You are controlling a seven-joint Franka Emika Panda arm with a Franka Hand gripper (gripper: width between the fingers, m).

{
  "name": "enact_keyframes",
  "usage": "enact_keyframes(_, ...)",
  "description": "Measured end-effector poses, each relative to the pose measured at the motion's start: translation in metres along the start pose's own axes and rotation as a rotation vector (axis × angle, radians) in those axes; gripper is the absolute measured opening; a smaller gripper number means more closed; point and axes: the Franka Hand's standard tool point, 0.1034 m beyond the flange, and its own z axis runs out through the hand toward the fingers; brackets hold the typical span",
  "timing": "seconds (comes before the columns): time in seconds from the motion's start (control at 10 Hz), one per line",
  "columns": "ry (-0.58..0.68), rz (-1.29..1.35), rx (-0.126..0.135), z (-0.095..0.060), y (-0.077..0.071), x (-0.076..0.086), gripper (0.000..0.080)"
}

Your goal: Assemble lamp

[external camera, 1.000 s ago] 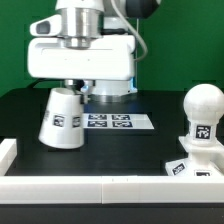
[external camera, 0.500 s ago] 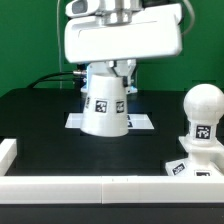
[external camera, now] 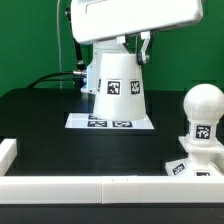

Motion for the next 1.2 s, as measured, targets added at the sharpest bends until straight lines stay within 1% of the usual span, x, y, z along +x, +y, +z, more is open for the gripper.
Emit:
enact_keyframes(0.2, -0.002, 0.001, 0.002, -0.001, -0.002, 0.0, 0.0045)
enact_keyframes(0.3, -0.036, 0.053, 0.006, -0.011, -0.018, -0.001, 0.0045)
enact_keyframes(0.4, -0.05, 0.076, 0.024, -0.026, -0.041, 0.007, 0.0045)
enact_keyframes(0.5, -0.045, 0.097, 0.038, -0.035, -0.057, 0.014, 0.0045)
enact_keyframes(0.6, -0.064, 0.14, 0.042, -0.039, -0.074, 0.014, 0.0045)
enact_keyframes(0.7, -0.081, 0.178, 0.037, -0.042, -0.092, 0.014, 0.0045)
enact_keyframes(0.8, -0.091, 0.194, 0.037, -0.044, -0.113, 0.017, 0.0045)
enact_keyframes(0.9, -0.099, 0.203, 0.035, -0.041, -0.129, 0.02, 0.0045)
enact_keyframes(1.0, -0.1, 0.218, 0.035, -0.034, -0.139, 0.023, 0.0045)
enact_keyframes(1.1, -0.103, 0.21, 0.032, -0.027, -0.144, 0.023, 0.0045)
enact_keyframes(1.2, -0.11, 0.206, 0.025, -0.02, -0.145, 0.02, 0.0045)
